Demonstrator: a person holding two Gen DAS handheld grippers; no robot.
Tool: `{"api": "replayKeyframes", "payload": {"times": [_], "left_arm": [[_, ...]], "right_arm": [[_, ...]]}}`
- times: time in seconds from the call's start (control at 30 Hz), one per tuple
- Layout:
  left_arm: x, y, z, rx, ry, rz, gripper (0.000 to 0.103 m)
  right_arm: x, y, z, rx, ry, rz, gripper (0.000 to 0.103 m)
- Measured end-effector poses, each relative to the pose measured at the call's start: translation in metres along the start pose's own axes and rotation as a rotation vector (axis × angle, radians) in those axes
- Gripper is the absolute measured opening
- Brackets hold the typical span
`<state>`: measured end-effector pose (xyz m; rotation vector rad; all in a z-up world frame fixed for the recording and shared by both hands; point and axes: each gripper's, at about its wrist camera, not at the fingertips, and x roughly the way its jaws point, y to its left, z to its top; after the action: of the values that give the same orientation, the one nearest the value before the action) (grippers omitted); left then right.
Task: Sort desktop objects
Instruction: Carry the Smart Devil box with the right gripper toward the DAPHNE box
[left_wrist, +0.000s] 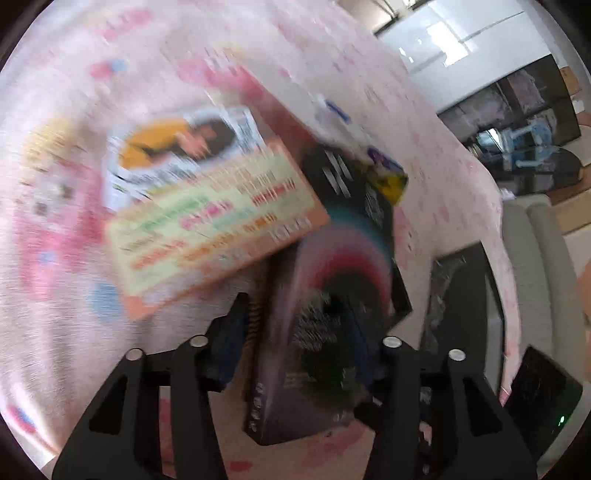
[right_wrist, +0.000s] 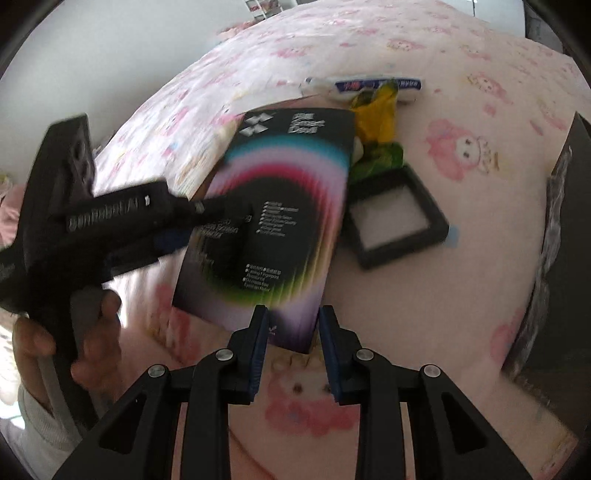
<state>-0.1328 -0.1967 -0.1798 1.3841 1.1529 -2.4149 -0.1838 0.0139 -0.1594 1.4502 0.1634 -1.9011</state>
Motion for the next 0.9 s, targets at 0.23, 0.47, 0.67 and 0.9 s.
{"api": "replayKeyframes", "payload": {"times": [0.23, 0.47, 0.67, 0.9], "left_arm": [[-0.011, -0.001, -0.005, 0.025, -0.035, 0.031, 0.044], [-0.005, -0.008, -0.019, 0.058, -0.003, 0.057, 0.043], [0.003, -0.019, -0.032, 0.116, 0.064, 0.054, 0.044], [-0.002, -0.021, -0.044, 0.113, 0.099, -0.019, 0.042]], "right_arm": [[0.006, -0.023, 0.008, 0.101, -0.065, 0.000, 0.025], [0.021, -0.025, 0.018, 0.154, -0.090, 0.067, 0.029], [0.009, -0.018, -0.007, 0.121, -0.049, 0.058, 0.029], [-0.011, -0.030, -0.041, 0.169, -0.051, 0.039, 0.029]]}}
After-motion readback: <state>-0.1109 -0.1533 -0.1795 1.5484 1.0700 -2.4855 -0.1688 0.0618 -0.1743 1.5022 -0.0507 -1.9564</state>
